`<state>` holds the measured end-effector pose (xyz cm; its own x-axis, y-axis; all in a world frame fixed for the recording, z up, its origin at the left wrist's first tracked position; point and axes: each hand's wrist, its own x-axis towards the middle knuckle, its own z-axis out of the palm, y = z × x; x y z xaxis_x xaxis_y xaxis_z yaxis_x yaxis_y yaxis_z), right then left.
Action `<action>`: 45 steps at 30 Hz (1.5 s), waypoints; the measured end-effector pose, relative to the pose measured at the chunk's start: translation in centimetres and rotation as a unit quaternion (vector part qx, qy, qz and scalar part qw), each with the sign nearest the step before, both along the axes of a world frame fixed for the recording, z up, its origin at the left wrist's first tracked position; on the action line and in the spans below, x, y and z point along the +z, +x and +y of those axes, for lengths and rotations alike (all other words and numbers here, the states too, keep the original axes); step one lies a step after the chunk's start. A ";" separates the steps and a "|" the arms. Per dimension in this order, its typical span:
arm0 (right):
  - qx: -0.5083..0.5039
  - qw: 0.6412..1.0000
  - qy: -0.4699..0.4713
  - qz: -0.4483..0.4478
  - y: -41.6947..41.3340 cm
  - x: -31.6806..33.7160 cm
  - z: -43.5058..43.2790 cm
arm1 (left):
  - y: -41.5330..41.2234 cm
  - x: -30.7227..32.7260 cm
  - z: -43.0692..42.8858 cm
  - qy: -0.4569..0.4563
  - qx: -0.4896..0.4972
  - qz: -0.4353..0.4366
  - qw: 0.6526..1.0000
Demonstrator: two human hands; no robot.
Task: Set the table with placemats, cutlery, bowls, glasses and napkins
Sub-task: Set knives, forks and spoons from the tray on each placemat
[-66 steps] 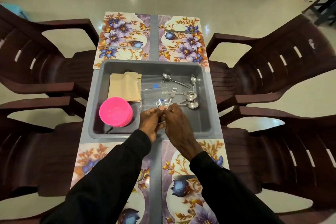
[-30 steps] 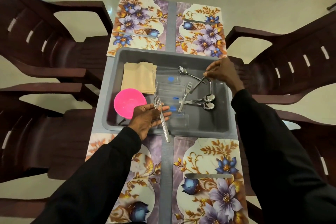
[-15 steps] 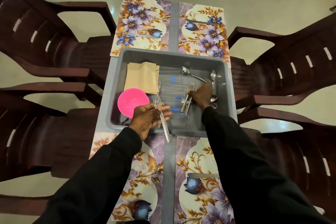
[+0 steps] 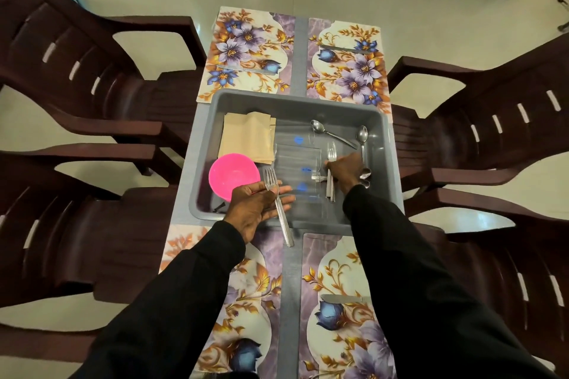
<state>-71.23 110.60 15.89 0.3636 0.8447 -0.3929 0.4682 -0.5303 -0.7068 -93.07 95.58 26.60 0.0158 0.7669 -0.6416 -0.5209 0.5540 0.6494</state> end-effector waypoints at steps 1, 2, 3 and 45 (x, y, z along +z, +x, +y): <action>-0.008 1.000 0.020 0.011 0.2 0.7 -0.4 | -0.1 0.1 -0.1 0.000 0.002 0.000 1.000; -0.017 0.999 0.039 0.017 0.5 1.4 -0.7 | -0.2 0.2 -0.2 0.000 0.003 0.000 1.000; -0.026 0.998 0.054 0.013 0.8 2.2 -1.0 | -0.3 0.2 -0.3 0.000 0.004 -0.002 1.000; -0.017 0.967 0.000 0.253 -8.5 15.2 -43.3 | -6.2 3.9 -29.6 -0.046 -0.031 -0.016 0.998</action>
<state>-79.68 67.31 31.12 0.1531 0.8353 -0.5280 0.0445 -0.5396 -0.8408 -99.24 65.94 30.46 0.0822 0.7013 -0.7081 -0.5033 0.6425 0.5779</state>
